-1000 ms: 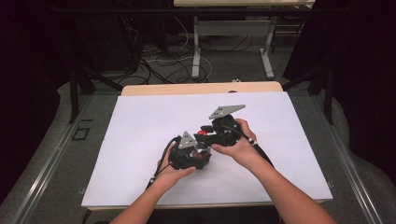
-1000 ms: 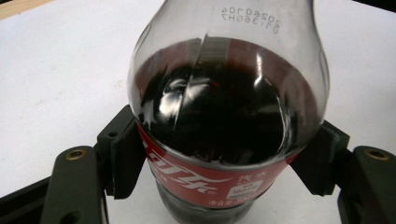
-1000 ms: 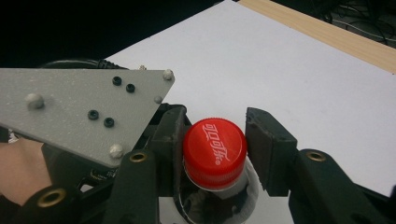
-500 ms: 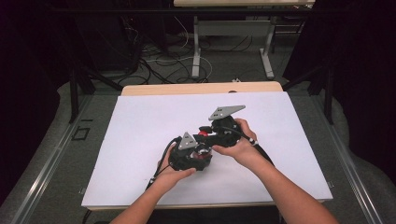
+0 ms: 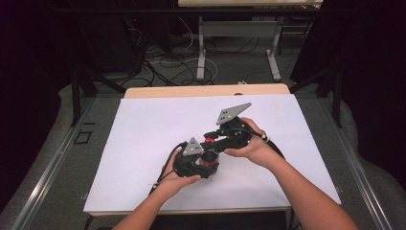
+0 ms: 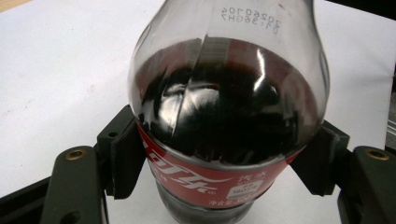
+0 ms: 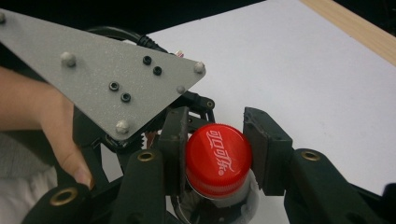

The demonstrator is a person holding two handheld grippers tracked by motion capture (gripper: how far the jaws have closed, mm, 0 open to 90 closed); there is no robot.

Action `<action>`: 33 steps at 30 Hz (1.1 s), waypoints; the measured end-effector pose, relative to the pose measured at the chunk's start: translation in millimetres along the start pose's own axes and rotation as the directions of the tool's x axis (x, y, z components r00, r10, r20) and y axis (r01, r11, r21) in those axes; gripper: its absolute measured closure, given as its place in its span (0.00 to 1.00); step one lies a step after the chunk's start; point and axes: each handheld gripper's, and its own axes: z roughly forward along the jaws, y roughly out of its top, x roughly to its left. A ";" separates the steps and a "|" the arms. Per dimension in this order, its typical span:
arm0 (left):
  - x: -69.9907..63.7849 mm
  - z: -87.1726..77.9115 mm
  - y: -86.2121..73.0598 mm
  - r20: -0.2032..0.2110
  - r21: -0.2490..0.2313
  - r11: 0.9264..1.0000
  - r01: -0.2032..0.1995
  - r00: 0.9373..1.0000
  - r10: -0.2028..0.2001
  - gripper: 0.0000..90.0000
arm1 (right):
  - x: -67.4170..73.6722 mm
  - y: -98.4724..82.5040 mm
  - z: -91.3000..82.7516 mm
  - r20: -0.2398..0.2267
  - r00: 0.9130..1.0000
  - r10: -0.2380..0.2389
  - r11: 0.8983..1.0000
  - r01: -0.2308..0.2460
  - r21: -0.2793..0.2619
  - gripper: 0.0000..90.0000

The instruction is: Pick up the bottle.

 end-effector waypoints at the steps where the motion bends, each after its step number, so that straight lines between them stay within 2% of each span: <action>1: 0.0 0.0 0.0 0.000 0.000 1.000 0.000 1.000 0.000 0.32 | -0.4 0.8 -0.7 -0.013 1.000 -0.009 1.000 0.009 0.017 0.68; 6: -0.2 -1.2 0.9 0.015 0.009 1.000 -0.013 1.000 0.013 0.32 | -3.8 4.8 -1.9 -0.062 0.996 -0.067 0.996 0.071 0.050 0.68; 8: -1.0 -0.2 0.5 0.011 -0.013 1.000 -0.016 1.000 0.016 0.32 | -4.3 5.2 -1.7 -0.072 0.994 -0.077 0.996 0.080 0.044 0.68; 11: -2.4 -1.4 0.6 0.024 0.008 1.000 -0.017 1.000 0.017 0.32 | -8.2 6.5 -2.1 -0.131 0.984 -0.118 0.990 0.126 0.055 0.68; 13: -3.1 -0.5 0.1 0.018 -0.003 1.000 -0.017 1.000 0.017 0.32 | -9.2 7.3 -2.5 -0.151 0.978 -0.146 0.986 0.157 0.064 0.68; 15: -3.3 -0.4 0.2 0.021 -0.009 1.000 -0.014 1.000 0.014 0.32 | -10.5 7.9 -2.4 -0.162 0.973 -0.163 0.983 0.175 0.058 0.68; 16: -2.0 -1.5 1.1 0.028 0.000 1.000 -0.026 0.999 0.026 0.32 | -10.8 7.8 -2.3 -0.162 0.973 -0.164 0.983 0.175 0.052 0.68; 18: -1.6 -1.1 1.0 0.020 -0.006 1.000 -0.021 1.000 0.021 0.32 | -12.1 7.8 -2.8 -0.167 0.974 -0.154 0.985 0.165 0.055 0.68; 19: -1.4 -1.0 1.0 0.015 -0.005 1.000 -0.020 1.000 0.020 0.32 | -11.6 7.3 -2.5 -0.153 0.978 -0.142 0.987 0.151 0.049 0.68; 21: -1.4 -0.6 0.9 0.006 -0.011 1.000 -0.018 1.000 0.018 0.32 | -10.7 8.0 -2.8 -0.141 0.981 -0.133 0.988 0.142 0.058 0.66; 22: -1.1 -0.5 1.0 0.009 -0.014 1.000 -0.011 1.000 0.011 0.32 | -10.0 8.0 -1.7 -0.122 0.985 -0.124 0.991 0.130 0.043 0.61; 23: -0.3 -1.4 1.4 0.018 -0.003 1.000 -0.004 1.000 0.004 0.32 | -10.0 8.0 -1.7 -0.122 0.985 -0.124 0.991 0.130 0.043 0.61; 24: 0.0 -0.7 0.9 0.007 -0.013 1.000 0.000 1.000 0.000 0.32 | -6.5 9.6 -3.1 -0.088 0.991 -0.100 0.993 0.105 0.054 0.57; 25: 0.4 -0.8 0.9 0.005 -0.011 1.000 0.002 1.000 -0.002 0.32 | -5.3 10.6 -3.4 -0.064 0.992 -0.107 0.992 0.111 0.054 0.55; 26: 1.3 -0.7 0.6 -0.001 -0.011 1.000 0.009 1.000 -0.009 0.32 | -2.8 11.9 -4.5 -0.040 0.995 -0.091 0.993 0.094 0.067 0.55; 27: 1.3 -0.7 0.6 -0.001 -0.011 1.000 0.009 1.000 -0.009 0.32 | -2.8 11.9 -4.5 -0.040 0.995 -0.091 0.993 0.094 0.067 0.55; 28: 1.7 -1.2 0.8 -0.006 -0.007 1.000 0.012 1.000 -0.012 0.32 | -0.2 13.1 -5.8 -0.011 0.997 -0.082 0.994 0.083 0.073 0.54; 29: 2.0 -1.2 0.7 -0.008 -0.012 1.000 0.017 1.000 -0.017 0.32 | 4.8 14.4 -8.0 0.030 0.998 -0.054 0.996 0.052 0.067 0.52; 30: 1.6 -1.8 0.5 -0.010 -0.010 1.000 0.030 1.000 -0.030 0.32 | 7.4 14.5 -9.7 0.054 0.998 -0.036 0.997 0.032 0.066 0.52; 31: 2.7 -2.2 1.1 -0.016 -0.013 1.000 0.025 1.000 -0.025 0.32 | 10.2 14.3 -10.8 0.087 0.996 -0.019 0.999 0.015 0.049 0.51; 32: 2.7 -2.6 1.1 -0.023 -0.017 0.999 0.031 0.999 -0.032 0.32 | 10.2 14.3 -10.8 0.087 0.996 -0.019 0.999 0.015 0.049 0.51; 33: 2.2 -3.3 1.2 -0.026 -0.011 0.999 0.044 0.999 -0.045 0.32 | 15.1 13.7 -13.1 0.142 0.989 0.036 0.999 -0.039 0.019 0.53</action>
